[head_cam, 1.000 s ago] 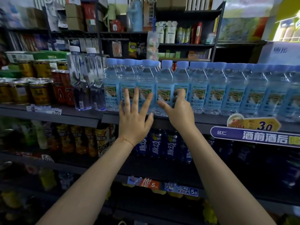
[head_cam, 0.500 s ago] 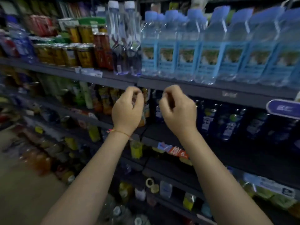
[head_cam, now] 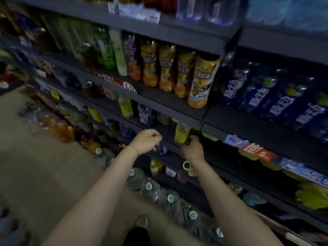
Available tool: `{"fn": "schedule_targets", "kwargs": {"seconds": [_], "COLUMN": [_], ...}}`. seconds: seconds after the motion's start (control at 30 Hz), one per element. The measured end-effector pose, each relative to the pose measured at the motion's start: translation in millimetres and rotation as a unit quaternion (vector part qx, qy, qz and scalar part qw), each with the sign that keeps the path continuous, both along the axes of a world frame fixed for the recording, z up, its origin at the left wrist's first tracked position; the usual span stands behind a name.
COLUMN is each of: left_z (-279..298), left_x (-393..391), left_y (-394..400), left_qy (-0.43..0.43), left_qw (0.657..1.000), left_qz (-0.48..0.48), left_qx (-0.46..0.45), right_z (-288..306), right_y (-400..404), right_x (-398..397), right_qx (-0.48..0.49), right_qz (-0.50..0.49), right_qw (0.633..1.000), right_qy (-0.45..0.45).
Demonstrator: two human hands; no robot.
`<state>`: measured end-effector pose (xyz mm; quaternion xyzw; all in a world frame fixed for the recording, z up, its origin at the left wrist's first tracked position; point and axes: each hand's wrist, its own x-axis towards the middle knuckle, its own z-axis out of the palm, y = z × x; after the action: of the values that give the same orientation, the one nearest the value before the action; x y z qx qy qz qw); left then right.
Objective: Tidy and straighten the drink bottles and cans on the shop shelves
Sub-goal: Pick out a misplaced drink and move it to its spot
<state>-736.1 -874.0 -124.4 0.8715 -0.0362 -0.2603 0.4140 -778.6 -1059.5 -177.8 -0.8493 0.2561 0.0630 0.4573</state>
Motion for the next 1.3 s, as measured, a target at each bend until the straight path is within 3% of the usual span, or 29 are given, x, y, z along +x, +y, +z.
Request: {"fn": "schedule_targets", "kwargs": {"seconds": [0.1, 0.27, 0.37, 0.53, 0.67, 0.73, 0.83, 0.93, 1.03, 1.17, 1.3], "left_z": [-28, -72, -91, -104, -93, -90, -76, -55, -19, 72, 166], "left_x": [20, 48, 56, 57, 37, 23, -5, -44, -89, -161, -233], "left_y": [17, 45, 56, 51, 33, 24, 10, -9, -44, -113, -192], "left_qy": [0.029, 0.061, 0.067, 0.072, 0.055, 0.042, 0.071, 0.136, 0.137, 0.065, -0.039], "left_qw": [0.999, 0.997, 0.996, 0.994, 0.987, 0.990, 0.981, 0.935, 0.901, 0.886, 0.840], "left_qz": [-0.004, -0.014, -0.011, -0.032, -0.106, -0.093, 0.005, 0.112, 0.136, 0.058, -0.106], "left_qx": [-0.036, -0.048, -0.050, -0.078, -0.105, -0.100, -0.180, -0.307, -0.389, -0.456, -0.530], "right_z": [-4, -17, -25, -37, -22, -12, 19, 42, 70, 136, 212], "right_y": [11, 20, 26, 39, 60, 62, 51, 22, -8, -59, -121], "right_x": [33, 81, 87, 68, 40, 22, -9, -54, -118, -206, -278], "right_qx": [-0.002, -0.001, -0.017, -0.020, 0.071, 0.086, 0.119, 0.174, 0.151, 0.074, -0.049], "right_qz": [-0.057, -0.113, -0.134, -0.091, -0.067, -0.047, -0.040, -0.021, 0.033, 0.080, 0.060], "right_qw": [0.998, 0.992, 0.991, 0.995, 0.995, 0.995, 0.992, 0.984, 0.984, 0.972, 0.941], "right_qy": [-0.026, 0.050, 0.004, 0.038, 0.026, 0.023, -0.002, -0.029, -0.092, -0.207, -0.329]}}
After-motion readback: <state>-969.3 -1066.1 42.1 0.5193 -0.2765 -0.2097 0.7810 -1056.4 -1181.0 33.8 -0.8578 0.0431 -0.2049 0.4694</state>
